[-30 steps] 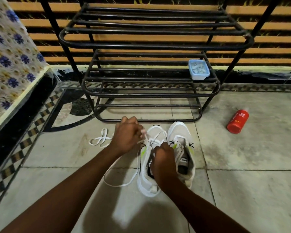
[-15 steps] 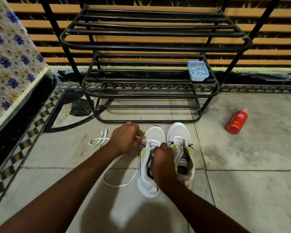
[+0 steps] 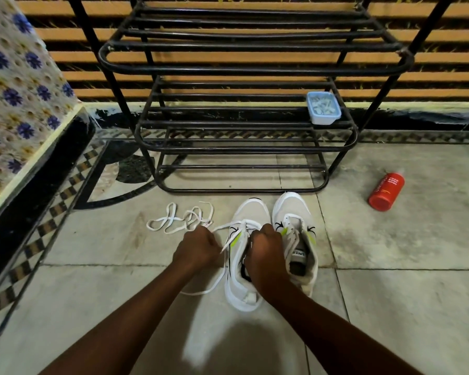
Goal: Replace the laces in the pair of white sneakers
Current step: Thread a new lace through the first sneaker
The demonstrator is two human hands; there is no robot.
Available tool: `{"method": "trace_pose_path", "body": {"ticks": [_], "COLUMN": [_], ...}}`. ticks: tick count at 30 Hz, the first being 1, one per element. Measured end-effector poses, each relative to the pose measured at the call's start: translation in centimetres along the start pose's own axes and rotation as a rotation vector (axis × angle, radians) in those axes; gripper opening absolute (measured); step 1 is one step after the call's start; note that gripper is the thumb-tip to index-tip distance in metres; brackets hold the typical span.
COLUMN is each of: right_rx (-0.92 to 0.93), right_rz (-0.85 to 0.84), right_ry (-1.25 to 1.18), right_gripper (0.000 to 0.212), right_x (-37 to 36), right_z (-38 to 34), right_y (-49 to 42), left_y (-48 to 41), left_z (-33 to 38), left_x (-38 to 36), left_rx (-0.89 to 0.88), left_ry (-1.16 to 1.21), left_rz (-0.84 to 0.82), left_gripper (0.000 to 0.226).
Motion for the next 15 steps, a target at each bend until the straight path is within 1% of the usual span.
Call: {"method": "trace_pose_path", "body": {"ticks": [1,2,4,6,8,12,15], "right_rx": [-0.029,-0.058,-0.088,-0.116,-0.142,-0.143,-0.141], "right_rz": [0.012,-0.004,-0.016,-0.005,-0.029,-0.046,-0.028], "right_ry": [-0.015,-0.021,-0.074,-0.091,-0.075,-0.146,-0.214], "right_gripper": [0.014,0.014,0.019,0.024,0.028,0.023,0.024], "right_x": [0.1,0.0,0.0,0.6,1.1,2.2,2.9], "right_z": [0.4,0.7,1.0,1.1,1.2,1.7,2.0], "right_y": [-0.1,-0.3,-0.6,-1.0,-1.5,-2.1,-2.1], "left_y": [0.3,0.5,0.7,0.6,0.4,-0.4,-1.0], "left_z": [-0.2,-0.3,-0.5,-0.3,0.4,0.7,1.0], "left_x": [-0.5,-0.9,-1.4,-1.5,-1.6,-1.9,-2.5], "left_rx": [0.012,0.027,0.063,0.084,0.066,0.044,-0.017], "left_ry": [0.002,0.015,0.019,-0.052,-0.165,-0.229,-0.222], "left_rz": [0.010,0.027,0.073,0.133,0.171,0.128,0.099], "left_gripper": [0.012,0.011,0.012,0.015,0.016,0.019,0.012]}}
Point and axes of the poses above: each hand's wrist, its own y-axis away from the middle knuckle, its own x-axis out of the back of the hand, z = x × y, the point moved 7 cm from there along -y, towards the middle knuckle, and after that the axes turned 11 degrees about -z, right-handed, at the moved point
